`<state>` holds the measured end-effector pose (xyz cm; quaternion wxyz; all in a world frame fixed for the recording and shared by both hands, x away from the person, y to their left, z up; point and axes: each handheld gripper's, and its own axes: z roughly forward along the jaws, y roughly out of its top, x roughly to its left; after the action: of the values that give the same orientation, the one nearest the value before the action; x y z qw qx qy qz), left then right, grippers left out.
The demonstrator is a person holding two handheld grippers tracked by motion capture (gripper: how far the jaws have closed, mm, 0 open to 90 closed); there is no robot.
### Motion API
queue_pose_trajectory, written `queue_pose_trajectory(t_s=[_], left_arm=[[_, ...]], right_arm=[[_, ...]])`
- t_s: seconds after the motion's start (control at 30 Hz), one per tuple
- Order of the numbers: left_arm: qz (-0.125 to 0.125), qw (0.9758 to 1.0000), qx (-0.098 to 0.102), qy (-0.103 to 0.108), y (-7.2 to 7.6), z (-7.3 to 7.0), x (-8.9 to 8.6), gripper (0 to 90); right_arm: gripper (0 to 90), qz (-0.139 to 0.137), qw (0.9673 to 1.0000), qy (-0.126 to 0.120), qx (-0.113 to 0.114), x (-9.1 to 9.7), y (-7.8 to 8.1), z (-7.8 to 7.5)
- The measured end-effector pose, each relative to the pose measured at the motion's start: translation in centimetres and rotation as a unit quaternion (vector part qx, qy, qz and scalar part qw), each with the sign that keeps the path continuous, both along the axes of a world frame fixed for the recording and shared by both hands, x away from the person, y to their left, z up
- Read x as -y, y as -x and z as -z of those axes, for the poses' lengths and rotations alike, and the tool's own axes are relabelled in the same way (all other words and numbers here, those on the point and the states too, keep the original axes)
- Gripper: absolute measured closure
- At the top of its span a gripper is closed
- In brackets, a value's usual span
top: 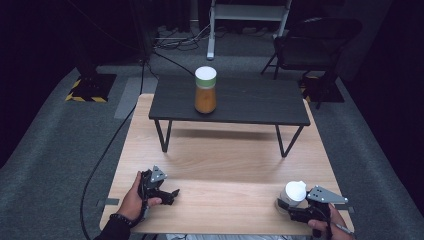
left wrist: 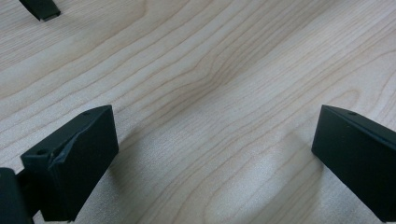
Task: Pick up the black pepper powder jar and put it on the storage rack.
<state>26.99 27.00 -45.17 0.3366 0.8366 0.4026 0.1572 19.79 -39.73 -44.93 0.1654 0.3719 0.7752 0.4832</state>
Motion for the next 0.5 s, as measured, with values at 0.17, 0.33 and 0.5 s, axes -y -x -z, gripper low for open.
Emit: queue_pose_trajectory(t_s=[0.17, 0.33, 0.5], left_arm=[[0.0, 1.0, 0.0, 0.0, 0.0, 0.0, 0.0, 0.5], [0.0, 1.0, 0.0, 0.0, 0.0, 0.0, 0.0, 0.4], [0.0, 1.0, 0.0, 0.0, 0.0, 0.0, 0.0, 0.5]], right_arm=[[28.2, 0.004, 0.9999, 0.008, 0.006, -0.4, 0.2, -0.2], [28.3, 0.02, 0.9997, -0.007, 0.012, -0.8, 0.3, -0.4], [28.5, 0.039, 0.9988, -0.01, 0.026, -1.7, 0.3, -1.1]])
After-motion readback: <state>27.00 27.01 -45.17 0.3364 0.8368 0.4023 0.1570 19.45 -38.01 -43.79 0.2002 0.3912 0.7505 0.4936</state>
